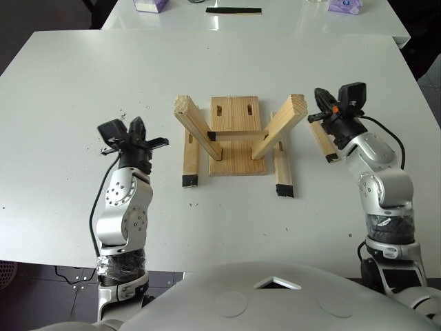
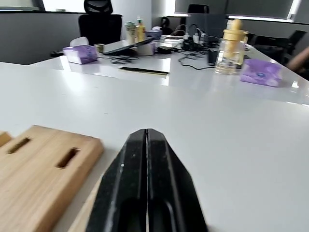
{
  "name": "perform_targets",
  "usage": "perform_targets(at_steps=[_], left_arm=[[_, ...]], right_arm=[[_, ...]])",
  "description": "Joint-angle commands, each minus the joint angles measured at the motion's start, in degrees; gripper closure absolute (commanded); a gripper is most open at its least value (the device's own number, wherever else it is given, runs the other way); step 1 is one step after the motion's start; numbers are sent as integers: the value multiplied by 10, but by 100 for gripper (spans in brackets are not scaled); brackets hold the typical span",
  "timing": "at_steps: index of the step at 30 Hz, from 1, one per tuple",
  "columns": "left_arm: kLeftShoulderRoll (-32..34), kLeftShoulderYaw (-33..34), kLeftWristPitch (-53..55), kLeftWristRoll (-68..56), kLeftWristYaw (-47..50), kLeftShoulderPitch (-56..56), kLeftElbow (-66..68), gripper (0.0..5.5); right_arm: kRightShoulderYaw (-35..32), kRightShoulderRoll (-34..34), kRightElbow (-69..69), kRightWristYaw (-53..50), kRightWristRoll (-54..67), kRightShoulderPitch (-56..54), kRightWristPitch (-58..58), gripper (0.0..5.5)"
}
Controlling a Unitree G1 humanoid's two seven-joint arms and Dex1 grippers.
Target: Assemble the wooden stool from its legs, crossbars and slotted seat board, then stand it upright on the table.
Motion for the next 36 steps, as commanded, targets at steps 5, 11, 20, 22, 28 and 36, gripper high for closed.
perform_targets(at_steps=[5,11,20,22,28,36], left_arm=[[110,-18,68,-83,-195,-13,-97,550],[125,-16,68,-78,-251,-45,-44,550],[138,-43,92,-106,-333,-19,-79,550],[134,-55,93,-105,-334,-7,-92,550],[88,-107,107,-116,-307,-12,-136,550],[82,-138,124,-131,-310,-4,-168,550]], right_arm=[[-77,-175,-148,242,199,72,122,547],[-49,-228,-147,360,228,59,111,547],[28,-134,-46,262,114,-22,70,547],[25,-133,-41,258,107,-24,65,547],[42,-134,-3,272,75,-46,39,547],[84,-105,45,278,29,-72,9,547]])
